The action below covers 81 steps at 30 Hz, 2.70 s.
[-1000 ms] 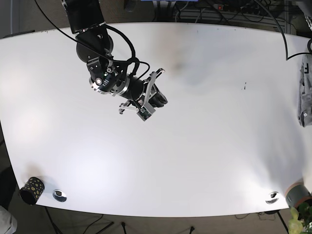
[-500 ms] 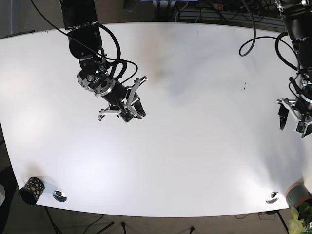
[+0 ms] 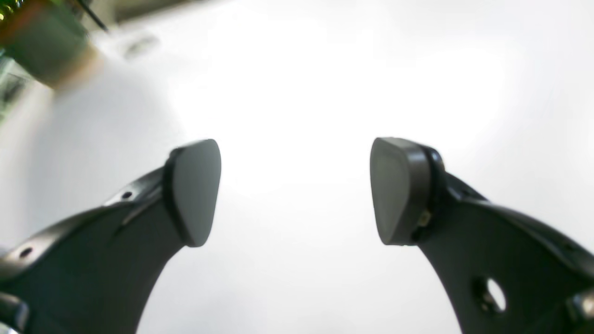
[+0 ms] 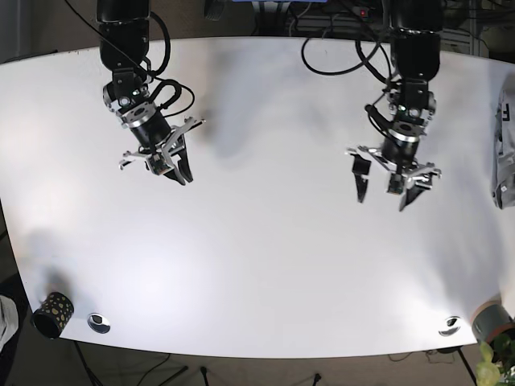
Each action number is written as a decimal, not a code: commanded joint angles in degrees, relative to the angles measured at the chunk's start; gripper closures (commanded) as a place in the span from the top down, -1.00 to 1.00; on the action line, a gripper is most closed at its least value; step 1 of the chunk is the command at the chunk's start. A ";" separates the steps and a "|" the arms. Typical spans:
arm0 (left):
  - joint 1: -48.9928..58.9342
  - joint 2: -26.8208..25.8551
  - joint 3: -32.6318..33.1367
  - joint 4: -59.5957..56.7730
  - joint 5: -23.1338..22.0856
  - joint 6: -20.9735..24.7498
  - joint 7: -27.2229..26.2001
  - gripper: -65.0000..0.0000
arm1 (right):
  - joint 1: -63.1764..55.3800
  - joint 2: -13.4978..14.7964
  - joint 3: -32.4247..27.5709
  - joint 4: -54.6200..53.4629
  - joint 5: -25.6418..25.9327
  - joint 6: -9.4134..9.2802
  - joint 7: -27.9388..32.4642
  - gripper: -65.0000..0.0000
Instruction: Fold the T-shirt properly
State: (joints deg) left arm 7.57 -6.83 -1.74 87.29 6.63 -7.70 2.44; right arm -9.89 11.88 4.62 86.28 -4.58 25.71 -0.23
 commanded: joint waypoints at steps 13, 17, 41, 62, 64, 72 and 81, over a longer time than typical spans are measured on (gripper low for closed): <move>22.01 7.23 0.46 23.88 -0.35 0.19 12.64 0.41 | -21.89 7.86 4.30 12.23 14.03 0.09 1.59 -0.81; 30.45 7.31 -0.86 27.75 -0.35 0.19 12.99 0.41 | -28.84 8.30 4.30 15.83 18.60 0.00 1.59 -0.81; 57.17 13.12 -5.87 24.67 -0.70 -0.08 13.26 0.06 | -56.35 8.38 4.30 15.21 24.67 0.00 1.59 -0.82; 31.33 11.01 -9.03 -21.84 -0.70 -0.08 11.50 -0.29 | -30.24 7.07 -10.56 -26.28 24.67 -0.35 2.03 -0.82; 29.66 11.01 -9.21 -25.35 -0.70 -0.08 9.12 -0.29 | -28.57 6.10 -10.91 -28.83 24.67 -0.35 2.12 -0.82; 31.77 10.39 -9.03 -21.04 -0.70 0.01 7.89 -0.29 | -32.70 7.07 -9.94 -22.32 24.67 -0.44 1.77 -0.82; 43.11 10.39 -9.03 -1.09 -0.70 -0.08 7.72 -0.29 | -45.36 8.12 -1.15 -7.99 25.28 -0.35 1.59 -0.82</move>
State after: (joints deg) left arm 48.77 3.44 -10.76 83.42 6.09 -7.66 11.03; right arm -52.66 19.68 2.79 76.01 20.25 24.38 0.25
